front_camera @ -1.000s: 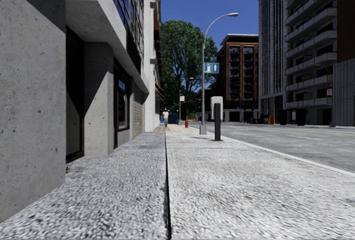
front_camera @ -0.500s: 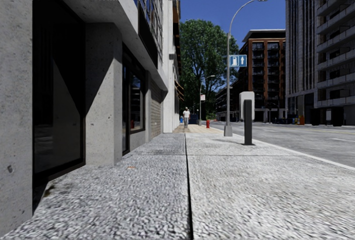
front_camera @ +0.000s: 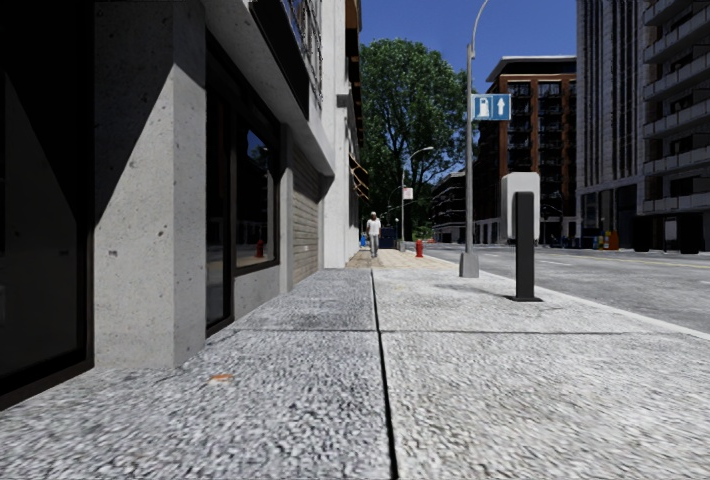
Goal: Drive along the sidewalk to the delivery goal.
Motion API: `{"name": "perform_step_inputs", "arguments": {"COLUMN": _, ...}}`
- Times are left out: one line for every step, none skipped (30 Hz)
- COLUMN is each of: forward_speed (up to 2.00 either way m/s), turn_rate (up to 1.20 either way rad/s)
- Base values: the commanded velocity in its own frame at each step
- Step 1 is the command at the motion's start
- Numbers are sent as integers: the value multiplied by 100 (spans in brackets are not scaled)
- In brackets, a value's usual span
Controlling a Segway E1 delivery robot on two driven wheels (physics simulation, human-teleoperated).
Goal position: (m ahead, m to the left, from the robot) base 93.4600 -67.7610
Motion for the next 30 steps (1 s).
{"name": "perform_step_inputs", "arguments": {"forward_speed": 200, "turn_rate": 0}}
{"name": "perform_step_inputs", "arguments": {"forward_speed": 200, "turn_rate": 0}}
{"name": "perform_step_inputs", "arguments": {"forward_speed": 200, "turn_rate": 0}}
{"name": "perform_step_inputs", "arguments": {"forward_speed": 200, "turn_rate": 0}}
{"name": "perform_step_inputs", "arguments": {"forward_speed": 200, "turn_rate": 0}}
{"name": "perform_step_inputs", "arguments": {"forward_speed": 200, "turn_rate": 0}}
{"name": "perform_step_inputs", "arguments": {"forward_speed": 200, "turn_rate": 0}}
{"name": "perform_step_inputs", "arguments": {"forward_speed": 200, "turn_rate": 0}}
{"name": "perform_step_inputs", "arguments": {"forward_speed": 200, "turn_rate": 0}}
{"name": "perform_step_inputs", "arguments": {"forward_speed": 200, "turn_rate": 0}}
{"name": "perform_step_inputs", "arguments": {"forward_speed": 200, "turn_rate": 0}}
{"name": "perform_step_inputs", "arguments": {"forward_speed": 200, "turn_rate": 0}}
{"name": "perform_step_inputs", "arguments": {"forward_speed": 200, "turn_rate": 0}}
{"name": "perform_step_inputs", "arguments": {"forward_speed": 200, "turn_rate": 0}}
{"name": "perform_step_inputs", "arguments": {"forward_speed": 200, "turn_rate": 0}}
{"name": "perform_step_inputs", "arguments": {"forward_speed": 200, "turn_rate": 0}}
{"name": "perform_step_inputs", "arguments": {"forward_speed": 200, "turn_rate": 0}}
{"name": "perform_step_inputs", "arguments": {"forward_speed": 200, "turn_rate": 0}}
{"name": "perform_step_inputs", "arguments": {"forward_speed": 200, "turn_rate": 0}}
{"name": "perform_step_inputs", "arguments": {"forward_speed": 200, "turn_rate": 0}}
{"name": "perform_step_inputs", "arguments": {"forward_speed": 200, "turn_rate": 0}}
{"name": "perform_step_inputs", "arguments": {"forward_speed": 200, "turn_rate": 0}}
{"name": "perform_step_inputs", "arguments": {"forward_speed": 200, "turn_rate": 0}}
{"name": "perform_step_inputs", "arguments": {"forward_speed": 200, "turn_rate": 0}}
{"name": "perform_step_inputs", "arguments": {"forward_speed": 200, "turn_rate": 2}}
{"name": "perform_step_inputs", "arguments": {"forward_speed": 200, "turn_rate": 12}}
{"name": "perform_step_inputs", "arguments": {"forward_speed": 200, "turn_rate": 18}}
{"name": "perform_step_inputs", "arguments": {"forward_speed": 197, "turn_rate": 25}}
{"name": "perform_step_inputs", "arguments": {"forward_speed": 197, "turn_rate": 25}}
{"name": "perform_step_inputs", "arguments": {"forward_speed": 185, "turn_rate": 33}}
